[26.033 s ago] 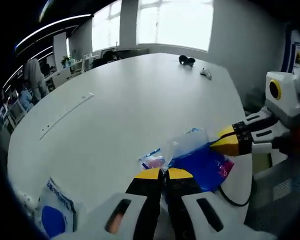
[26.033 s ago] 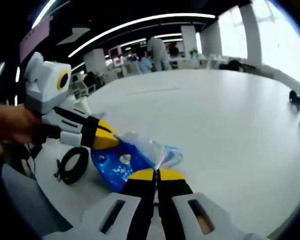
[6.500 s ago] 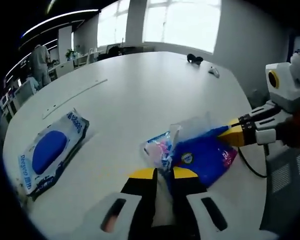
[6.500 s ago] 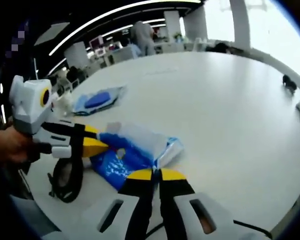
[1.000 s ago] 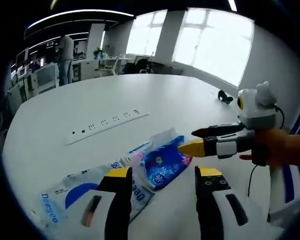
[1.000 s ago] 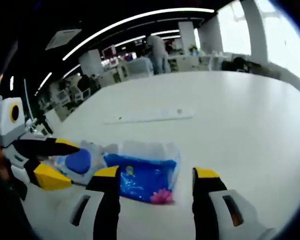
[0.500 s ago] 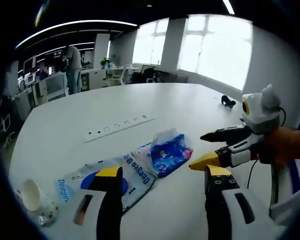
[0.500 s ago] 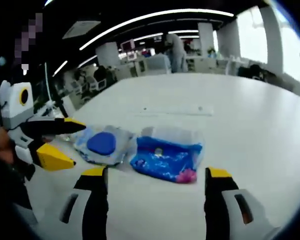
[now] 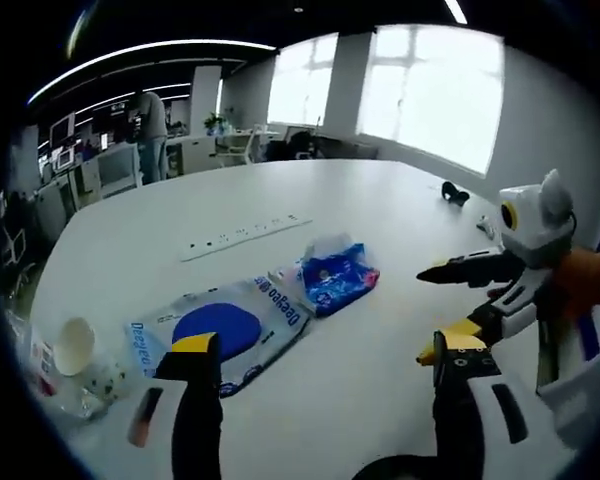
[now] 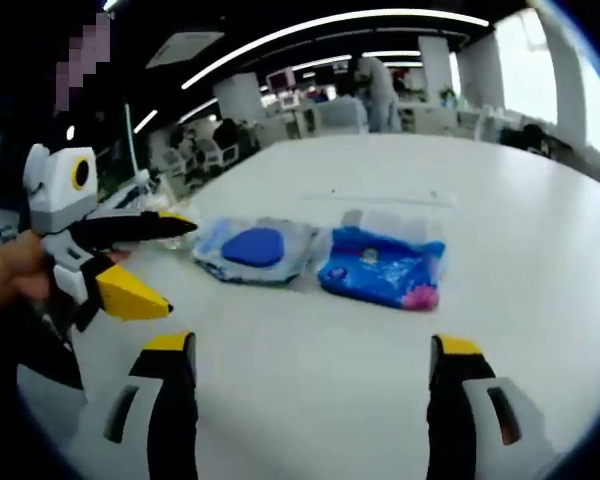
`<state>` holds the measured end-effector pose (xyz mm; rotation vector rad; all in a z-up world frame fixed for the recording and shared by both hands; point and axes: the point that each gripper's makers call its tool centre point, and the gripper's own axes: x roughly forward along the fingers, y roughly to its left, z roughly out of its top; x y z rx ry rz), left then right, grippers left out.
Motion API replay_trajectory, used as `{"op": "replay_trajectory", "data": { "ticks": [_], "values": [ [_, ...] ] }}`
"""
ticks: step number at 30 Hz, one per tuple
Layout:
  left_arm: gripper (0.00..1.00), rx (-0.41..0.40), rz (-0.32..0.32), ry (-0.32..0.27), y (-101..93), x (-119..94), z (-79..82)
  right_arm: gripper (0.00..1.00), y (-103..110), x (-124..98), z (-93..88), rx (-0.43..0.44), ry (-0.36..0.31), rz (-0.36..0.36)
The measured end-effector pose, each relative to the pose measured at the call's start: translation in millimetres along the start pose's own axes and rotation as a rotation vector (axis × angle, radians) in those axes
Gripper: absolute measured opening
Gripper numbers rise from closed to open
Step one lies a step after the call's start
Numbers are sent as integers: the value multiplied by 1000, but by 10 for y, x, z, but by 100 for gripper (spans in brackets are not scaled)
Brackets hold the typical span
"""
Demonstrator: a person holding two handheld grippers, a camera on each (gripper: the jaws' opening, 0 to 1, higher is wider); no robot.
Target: Arrange the tabletop items into an orderly group along one side of the table until the central work area is clear of visible clutter.
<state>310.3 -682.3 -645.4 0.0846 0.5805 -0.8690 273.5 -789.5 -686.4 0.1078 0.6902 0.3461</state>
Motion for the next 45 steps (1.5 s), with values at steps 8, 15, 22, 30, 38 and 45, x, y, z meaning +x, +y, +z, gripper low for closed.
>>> {"op": "replay_trajectory", "data": {
  "ticks": [8, 15, 22, 30, 38, 45],
  "values": [
    [90, 15, 12, 32, 31, -187, -217, 99, 238, -93, -223, -68, 53, 38],
    [91, 31, 25, 45, -11, -385, -434, 100, 469, -154, -459, -90, 84, 75],
    [92, 89, 37, 107, -36, -483, -779, 100, 671, -209, -664, -94, 110, 95],
    [94, 95, 39, 135, -50, -534, -979, 100, 846, -211, -790, -115, 127, 114],
    [99, 95, 50, 146, -81, -586, -1101, 100, 1050, -147, -907, -124, 157, 148],
    [99, 120, 73, 163, -43, -659, -1202, 100, 1103, -109, -989, -149, 186, 132]
  ]
}}
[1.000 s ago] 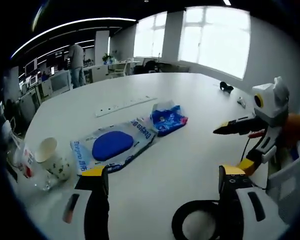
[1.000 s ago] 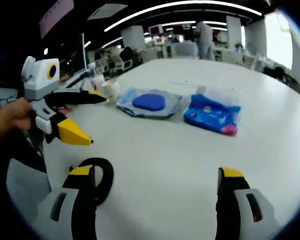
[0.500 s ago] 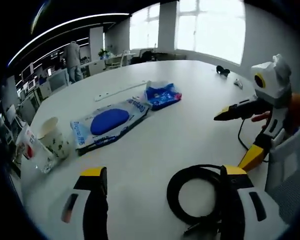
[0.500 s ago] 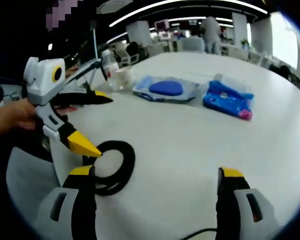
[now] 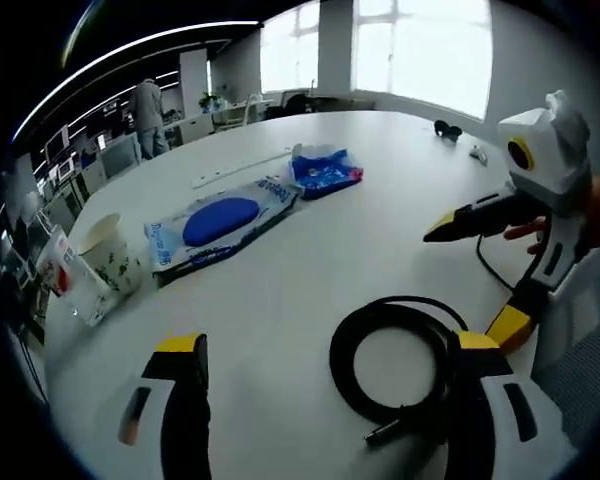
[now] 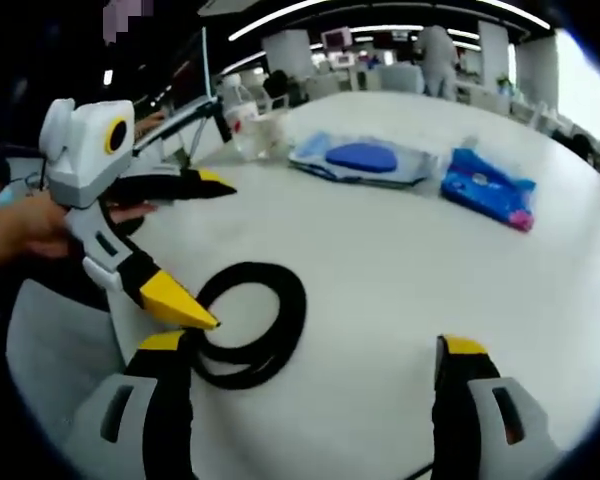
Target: Arrange the tabletop items into an orderly group along one side of the table until the central work area is clear of visible clutter.
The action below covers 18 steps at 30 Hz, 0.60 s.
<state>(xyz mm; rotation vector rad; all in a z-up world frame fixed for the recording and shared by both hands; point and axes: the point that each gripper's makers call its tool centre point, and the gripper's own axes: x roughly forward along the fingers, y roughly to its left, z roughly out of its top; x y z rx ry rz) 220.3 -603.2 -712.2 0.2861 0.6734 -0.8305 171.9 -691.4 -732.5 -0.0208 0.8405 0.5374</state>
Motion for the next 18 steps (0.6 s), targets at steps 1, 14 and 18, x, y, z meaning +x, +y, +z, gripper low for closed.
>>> {"op": "replay_trajectory", "data": {
  "ticks": [1, 14, 18],
  "values": [
    [99, -5, 3, -1, 11, 0, -17, 100, -8, 5, -4, -3, 3, -3],
    [98, -13, 33, 38, 111, 45, -216, 89, -89, 106, 23, -23, 23, -59],
    [96, 16, 48, 77, 134, 74, -307, 87, -74, 176, -11, -33, 44, -69]
  ]
}}
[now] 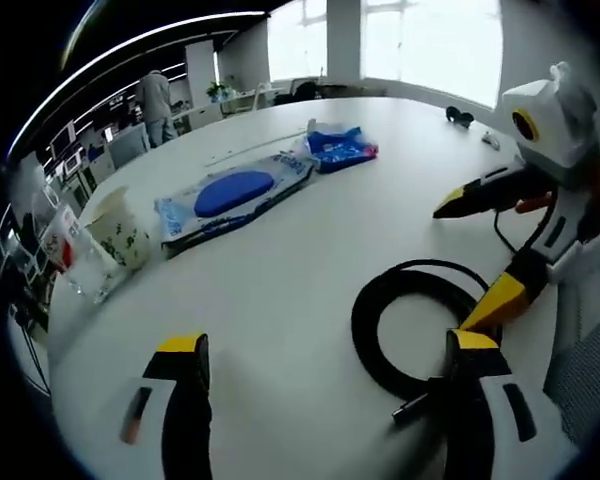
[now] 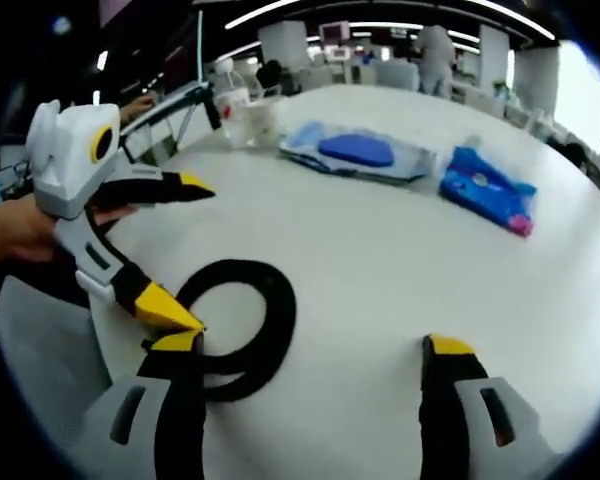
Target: Arrange the tabletop items into an orderly group along one side of the table until the central work area is clear of visible clutter.
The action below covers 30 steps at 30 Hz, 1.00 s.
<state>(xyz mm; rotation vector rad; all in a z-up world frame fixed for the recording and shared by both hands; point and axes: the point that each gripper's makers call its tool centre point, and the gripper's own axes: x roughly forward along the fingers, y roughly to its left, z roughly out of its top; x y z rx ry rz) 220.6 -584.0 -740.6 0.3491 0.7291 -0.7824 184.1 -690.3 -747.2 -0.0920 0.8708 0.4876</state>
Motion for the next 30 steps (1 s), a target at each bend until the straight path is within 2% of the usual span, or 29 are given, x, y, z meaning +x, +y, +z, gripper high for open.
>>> {"op": "replay_trajectory", "data": {
  "ticks": [4, 6, 7, 11, 16, 19, 21, 24, 25, 27, 30],
  "values": [
    [95, -1, 13, -1, -2, 18, 1, 85, -9, 18, 11, -38, 7, -30],
    [95, -1, 25, 3, 10, 29, -2, 84, -30, 26, -16, -83, 28, -54],
    [95, 9, 31, 4, 9, 37, -2, 84, 3, 50, 9, -73, 10, -48],
    [93, 28, 47, 3, -3, 32, 14, 82, 7, 59, 16, -84, 15, -62],
    [85, 53, 42, 0, -51, 28, 33, 73, 60, 55, 13, -91, 31, -80],
    [82, 101, 54, -1, -69, 15, 71, 62, 164, 53, 33, -121, 20, -62],
    [80, 101, 53, 2, -76, 15, 68, 57, 194, 52, 27, -121, 18, -61],
    [74, 76, 35, 10, -108, 14, 46, 54, 210, 47, 27, -122, 10, -60],
    [69, 71, 9, 12, -160, 17, 37, 53, 212, 51, 27, -121, 9, -61],
    [59, 74, -13, 15, -227, 15, 29, 44, 200, 46, 24, -100, 11, -76],
    [51, 103, -26, 15, -321, 10, 40, 33, 258, 65, 31, -119, 5, -69]
  ]
}}
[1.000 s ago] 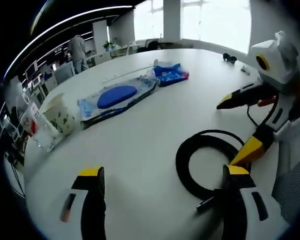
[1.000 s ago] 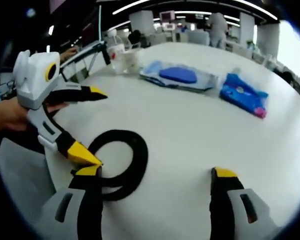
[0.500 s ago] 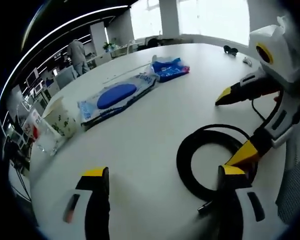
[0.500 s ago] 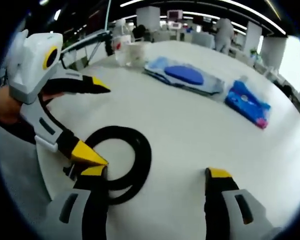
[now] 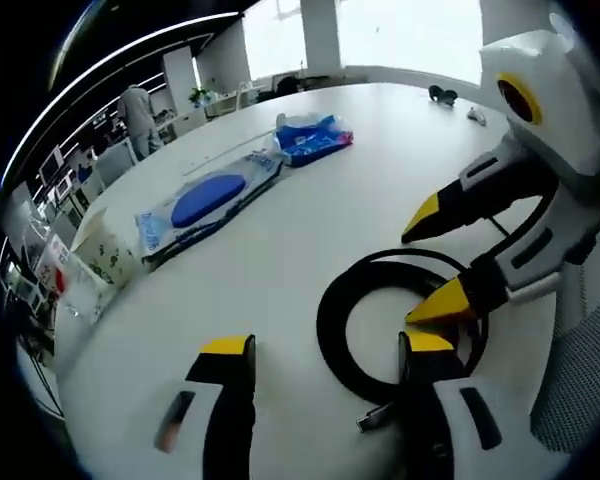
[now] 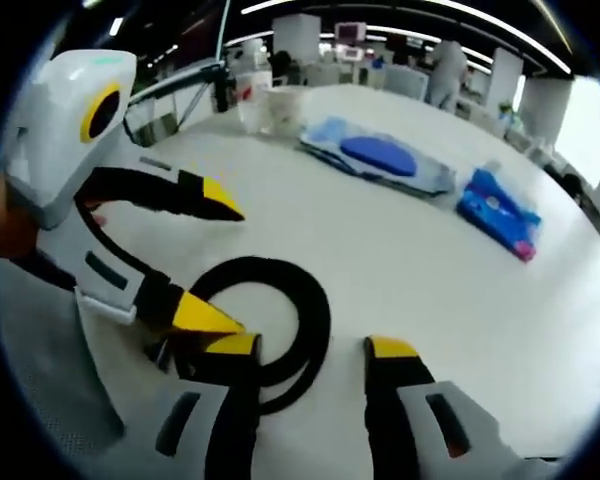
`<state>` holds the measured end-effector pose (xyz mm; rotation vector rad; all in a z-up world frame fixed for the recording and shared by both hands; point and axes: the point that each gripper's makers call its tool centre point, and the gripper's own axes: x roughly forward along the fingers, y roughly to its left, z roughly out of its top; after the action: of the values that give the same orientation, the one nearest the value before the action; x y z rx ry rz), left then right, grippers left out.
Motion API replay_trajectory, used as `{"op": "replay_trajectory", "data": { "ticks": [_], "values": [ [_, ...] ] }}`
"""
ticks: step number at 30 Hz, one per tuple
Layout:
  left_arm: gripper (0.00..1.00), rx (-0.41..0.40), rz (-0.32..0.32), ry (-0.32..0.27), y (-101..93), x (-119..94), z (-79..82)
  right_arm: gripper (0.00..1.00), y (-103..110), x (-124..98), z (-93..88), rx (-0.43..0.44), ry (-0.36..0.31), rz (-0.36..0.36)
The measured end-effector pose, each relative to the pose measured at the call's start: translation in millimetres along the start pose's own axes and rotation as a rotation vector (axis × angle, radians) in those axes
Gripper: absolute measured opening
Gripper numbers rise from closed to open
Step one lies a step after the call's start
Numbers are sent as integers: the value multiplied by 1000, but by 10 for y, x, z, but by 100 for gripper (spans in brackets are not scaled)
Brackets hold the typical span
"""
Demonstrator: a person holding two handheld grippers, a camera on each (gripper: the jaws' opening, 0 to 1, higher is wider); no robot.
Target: Arrange the tabletop items into an orderly group along one side of the table until the central work area is clear of visible clutter.
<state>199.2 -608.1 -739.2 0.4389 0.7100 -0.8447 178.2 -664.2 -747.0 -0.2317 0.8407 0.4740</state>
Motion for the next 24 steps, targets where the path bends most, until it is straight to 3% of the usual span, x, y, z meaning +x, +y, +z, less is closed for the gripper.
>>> {"op": "replay_trajectory", "data": {
  "ticks": [4, 12, 19, 21, 22, 24],
  "values": [
    [41, -51, -10, 16, -55, -3, -31, 18, 93, 8, 24, -38, -5, 0],
    [30, -101, 1, 3, -146, 6, -42, 11, 104, 27, 36, -51, -14, 10],
    [27, -87, 17, -18, -162, 6, -43, 7, 116, 36, 50, -129, -20, 9],
    [12, 28, 99, 3, -24, -43, -50, 6, 102, 28, 61, -179, -30, -1],
    [12, 19, 61, 2, -111, -20, -56, 5, 114, 24, 57, -213, -33, -4],
    [12, -2, 55, 1, -87, -12, -54, 5, 125, 22, 54, -200, -33, -7]
  ]
}}
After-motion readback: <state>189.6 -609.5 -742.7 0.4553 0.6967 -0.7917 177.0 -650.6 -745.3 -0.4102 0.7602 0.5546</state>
